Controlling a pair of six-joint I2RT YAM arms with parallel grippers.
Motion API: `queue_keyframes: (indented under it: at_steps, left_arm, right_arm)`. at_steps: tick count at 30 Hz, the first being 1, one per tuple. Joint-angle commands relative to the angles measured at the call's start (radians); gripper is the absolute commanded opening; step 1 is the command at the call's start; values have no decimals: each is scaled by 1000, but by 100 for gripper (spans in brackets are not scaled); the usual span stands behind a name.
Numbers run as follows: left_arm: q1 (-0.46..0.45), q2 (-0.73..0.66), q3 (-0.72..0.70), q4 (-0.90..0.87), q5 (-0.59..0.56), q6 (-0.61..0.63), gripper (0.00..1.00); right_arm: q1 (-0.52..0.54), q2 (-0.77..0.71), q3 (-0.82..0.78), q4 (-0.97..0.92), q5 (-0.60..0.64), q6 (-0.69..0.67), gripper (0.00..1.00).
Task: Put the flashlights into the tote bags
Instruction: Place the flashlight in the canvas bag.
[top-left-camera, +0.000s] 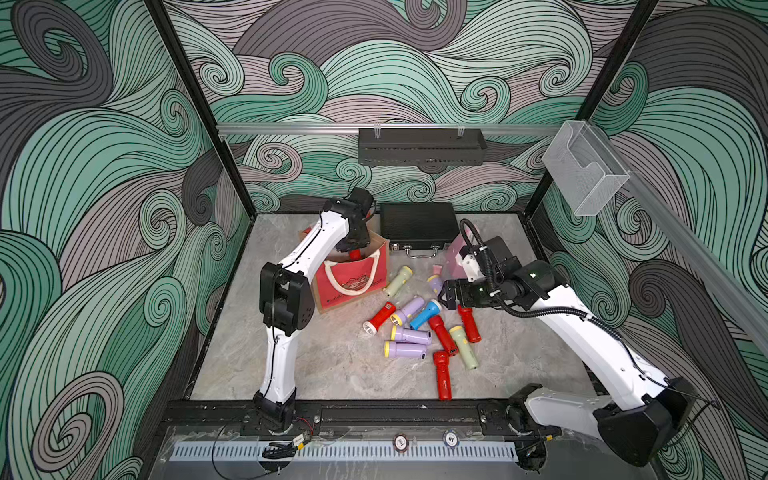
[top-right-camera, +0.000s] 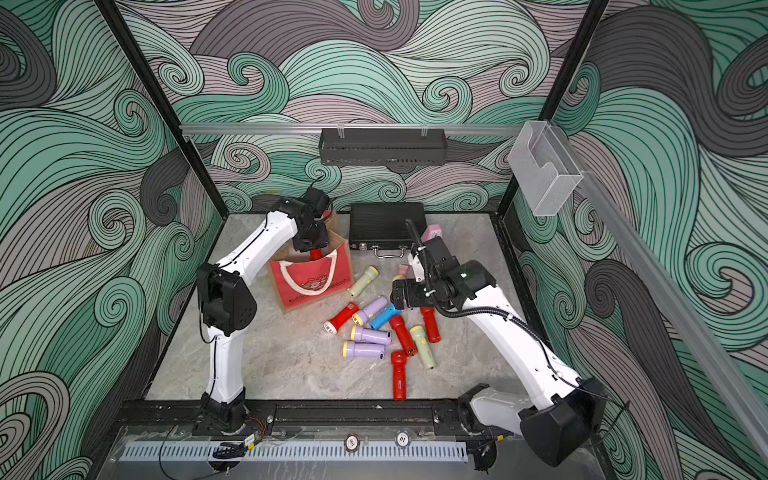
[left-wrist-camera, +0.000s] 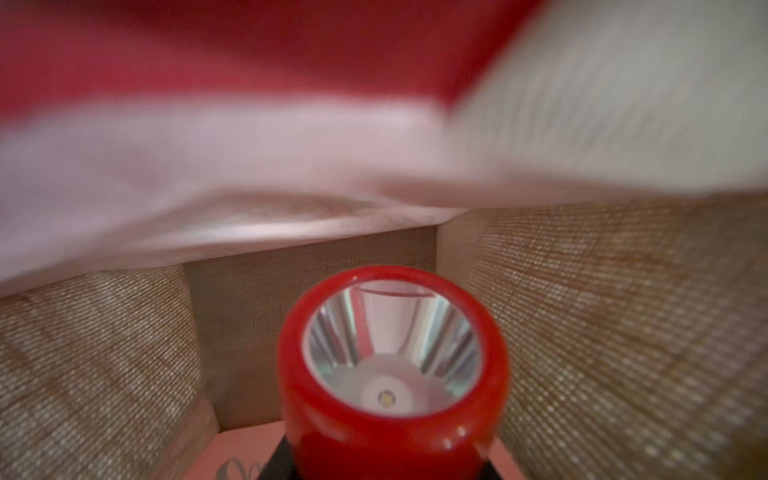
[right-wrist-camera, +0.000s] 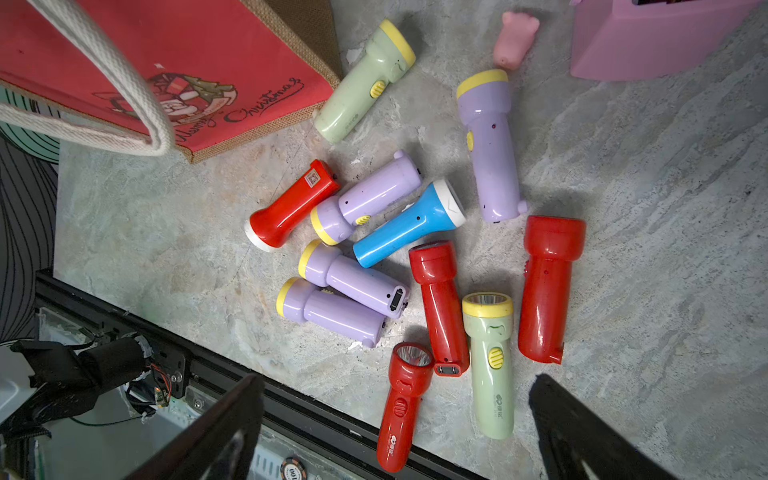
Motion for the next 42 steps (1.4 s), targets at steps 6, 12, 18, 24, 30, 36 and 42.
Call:
queue_keyframes:
  at_steps: [6, 12, 18, 24, 30, 36, 42]
  left_arm:
    - [50, 69, -9, -44, 49, -22, 0]
    - [52, 10, -114, 42, 80, 2, 0]
    - [53, -12, -211, 65, 64, 5, 0]
    - [54, -1, -275, 120, 65, 13, 0]
    - [55, -16, -327, 154, 52, 25, 8]
    - [54, -31, -360, 186, 38, 31, 26]
    - [54, -85, -361, 178, 40, 30, 50]
  right_arm:
    - [-37, -4, -9, 24, -4, -6, 100]
    - [-59, -26, -58, 46, -15, 27, 100]
    - [-83, -46, -105, 48, -6, 52, 100]
    - [-143, -67, -176, 42, 2, 96, 100]
    - [-241, -67, -258, 39, -31, 111, 100]
    - [-296, -9, -272, 44, -54, 86, 100]
    - [-323, 58, -287, 71, -40, 49, 99]
